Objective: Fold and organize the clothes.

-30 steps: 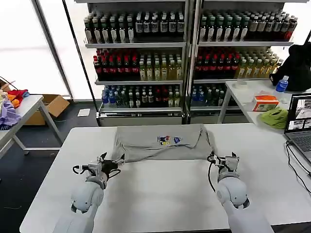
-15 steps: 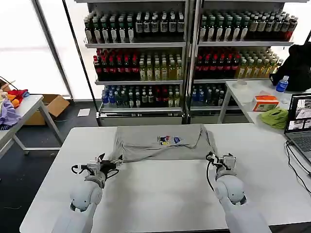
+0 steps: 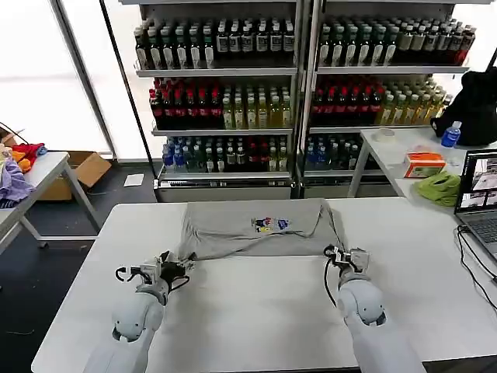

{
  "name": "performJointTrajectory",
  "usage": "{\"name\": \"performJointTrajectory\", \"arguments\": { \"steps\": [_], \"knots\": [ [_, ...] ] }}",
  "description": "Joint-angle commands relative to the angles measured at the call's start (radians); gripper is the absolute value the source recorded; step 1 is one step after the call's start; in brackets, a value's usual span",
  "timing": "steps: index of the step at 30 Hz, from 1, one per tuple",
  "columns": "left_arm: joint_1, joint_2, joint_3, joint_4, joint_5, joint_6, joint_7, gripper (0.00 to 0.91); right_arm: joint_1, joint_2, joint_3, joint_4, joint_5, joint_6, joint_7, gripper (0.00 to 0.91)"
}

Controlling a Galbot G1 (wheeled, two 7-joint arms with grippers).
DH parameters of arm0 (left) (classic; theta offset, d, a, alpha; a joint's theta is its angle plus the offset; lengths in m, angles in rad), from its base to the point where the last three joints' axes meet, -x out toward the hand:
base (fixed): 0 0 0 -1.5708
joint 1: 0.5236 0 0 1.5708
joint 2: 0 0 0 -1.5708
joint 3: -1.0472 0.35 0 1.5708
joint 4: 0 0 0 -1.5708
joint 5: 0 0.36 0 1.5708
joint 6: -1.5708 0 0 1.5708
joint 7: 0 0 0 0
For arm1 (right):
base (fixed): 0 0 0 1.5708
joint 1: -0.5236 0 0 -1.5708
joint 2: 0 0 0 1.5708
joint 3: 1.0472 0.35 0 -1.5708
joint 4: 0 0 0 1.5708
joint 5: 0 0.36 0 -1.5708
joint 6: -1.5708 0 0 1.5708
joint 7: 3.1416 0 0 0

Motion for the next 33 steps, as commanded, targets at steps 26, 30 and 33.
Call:
{"name": "performJointTrajectory", "arguments": {
  "steps": [26, 30, 33],
  "knots": [
    [0.328, 0.094, -0.048, -0.360, -0.029, 0.001, -0.023, 0.000, -0.305, -0.039, 0.074, 0.450, 0.061, -0.006, 0.106, 0.000],
    [0.473, 0.122, -0.115, -0.533, -0.054, 0.003, -0.048, 0.000, -0.425, -0.057, 0.104, 0.578, 0.047, -0.007, 0.115, 0.000],
    [0.577, 0.114, -0.149, -0.620, -0.059, 0.002, -0.056, 0.000, -0.518, -0.065, 0.115, 0.655, 0.028, -0.006, 0.125, 0.000]
  ]
}}
